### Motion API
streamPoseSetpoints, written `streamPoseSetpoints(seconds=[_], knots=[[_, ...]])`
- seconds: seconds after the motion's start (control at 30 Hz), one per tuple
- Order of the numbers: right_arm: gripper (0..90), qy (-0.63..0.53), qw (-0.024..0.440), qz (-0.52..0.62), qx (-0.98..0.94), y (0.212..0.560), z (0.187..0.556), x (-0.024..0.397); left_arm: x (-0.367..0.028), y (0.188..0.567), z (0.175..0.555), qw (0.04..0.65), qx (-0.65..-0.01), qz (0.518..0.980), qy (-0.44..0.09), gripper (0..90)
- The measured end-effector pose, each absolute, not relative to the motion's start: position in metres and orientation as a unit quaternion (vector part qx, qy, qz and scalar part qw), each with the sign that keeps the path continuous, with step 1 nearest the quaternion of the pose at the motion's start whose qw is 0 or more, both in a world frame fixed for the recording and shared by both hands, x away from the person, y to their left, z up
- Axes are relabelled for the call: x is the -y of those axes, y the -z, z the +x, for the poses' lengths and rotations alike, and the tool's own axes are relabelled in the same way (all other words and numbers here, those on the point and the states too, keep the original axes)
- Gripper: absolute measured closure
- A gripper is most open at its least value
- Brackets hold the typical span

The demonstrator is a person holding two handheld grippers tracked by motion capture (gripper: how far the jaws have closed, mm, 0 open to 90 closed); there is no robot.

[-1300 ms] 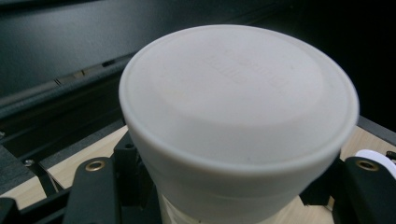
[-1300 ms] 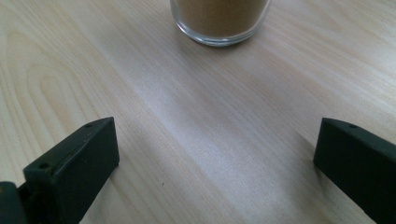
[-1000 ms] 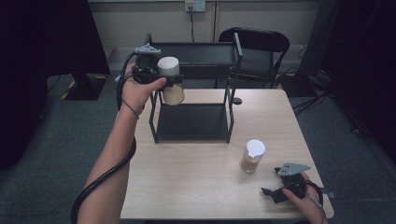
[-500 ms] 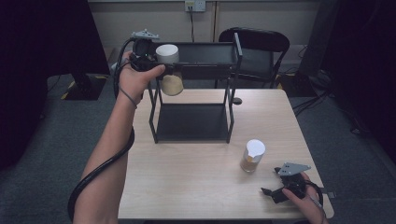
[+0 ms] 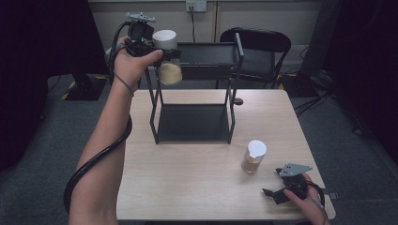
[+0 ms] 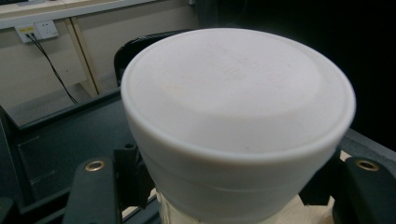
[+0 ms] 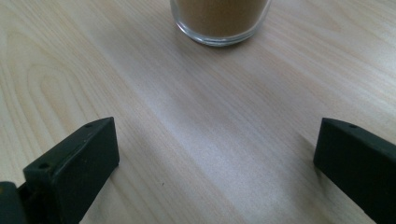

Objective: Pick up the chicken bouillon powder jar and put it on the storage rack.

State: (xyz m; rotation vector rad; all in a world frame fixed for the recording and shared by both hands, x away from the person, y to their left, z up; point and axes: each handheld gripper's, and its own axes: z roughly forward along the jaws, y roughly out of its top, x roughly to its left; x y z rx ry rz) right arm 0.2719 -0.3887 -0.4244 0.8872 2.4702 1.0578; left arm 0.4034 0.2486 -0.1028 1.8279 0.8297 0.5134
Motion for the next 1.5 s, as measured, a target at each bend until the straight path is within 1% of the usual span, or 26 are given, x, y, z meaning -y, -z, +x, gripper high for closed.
streamPoseSetpoints(seconds=[0.43, 0.83, 1.5], knots=[[0.0, -0.369, 0.155, 0.310, -0.862, 0.424, 0.272, 0.389, -0.247, 0.082, 0.413, 0.508, -0.354, 0.752, -0.227, 34.8], [0.0, -0.369, 0.155, 0.310, -0.862, 0.424, 0.272, 0.389, -0.240, 0.068, 0.432, 0.501, -0.361, 0.748, -0.244, 34.8], [0.0, -0.369, 0.155, 0.310, -0.862, 0.424, 0.272, 0.389, -0.215, 0.073, 0.472, 0.484, -0.375, 0.751, -0.248, 34.8]])
